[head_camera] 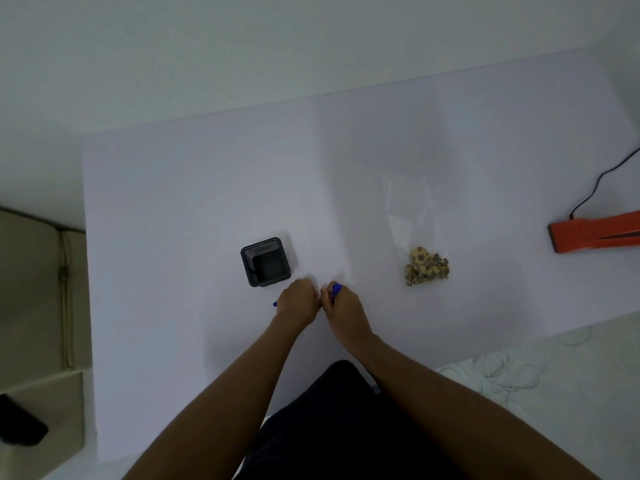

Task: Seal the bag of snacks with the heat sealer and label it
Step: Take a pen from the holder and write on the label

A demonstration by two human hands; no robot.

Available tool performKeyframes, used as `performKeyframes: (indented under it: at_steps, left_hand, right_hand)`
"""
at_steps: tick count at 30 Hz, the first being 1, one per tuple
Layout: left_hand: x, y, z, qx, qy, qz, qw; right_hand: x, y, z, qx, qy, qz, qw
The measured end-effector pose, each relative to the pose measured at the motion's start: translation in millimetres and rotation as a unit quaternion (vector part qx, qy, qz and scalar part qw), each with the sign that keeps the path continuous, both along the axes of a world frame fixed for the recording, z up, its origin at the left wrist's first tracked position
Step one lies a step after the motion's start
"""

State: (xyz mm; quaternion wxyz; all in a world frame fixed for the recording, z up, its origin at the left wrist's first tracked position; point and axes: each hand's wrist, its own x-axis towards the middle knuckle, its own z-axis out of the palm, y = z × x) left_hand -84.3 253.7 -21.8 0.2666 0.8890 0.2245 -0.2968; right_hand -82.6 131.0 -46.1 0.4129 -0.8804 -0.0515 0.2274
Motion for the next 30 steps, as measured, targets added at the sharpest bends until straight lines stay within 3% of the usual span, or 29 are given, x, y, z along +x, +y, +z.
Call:
performKeyframes:
  at_steps: [30]
  left_hand:
    - [1,1,-1,-0.005,0.015,-0.012,1.000]
  right_hand:
    - [-8,8,6,-0.002,0.042,-0.031,0.999]
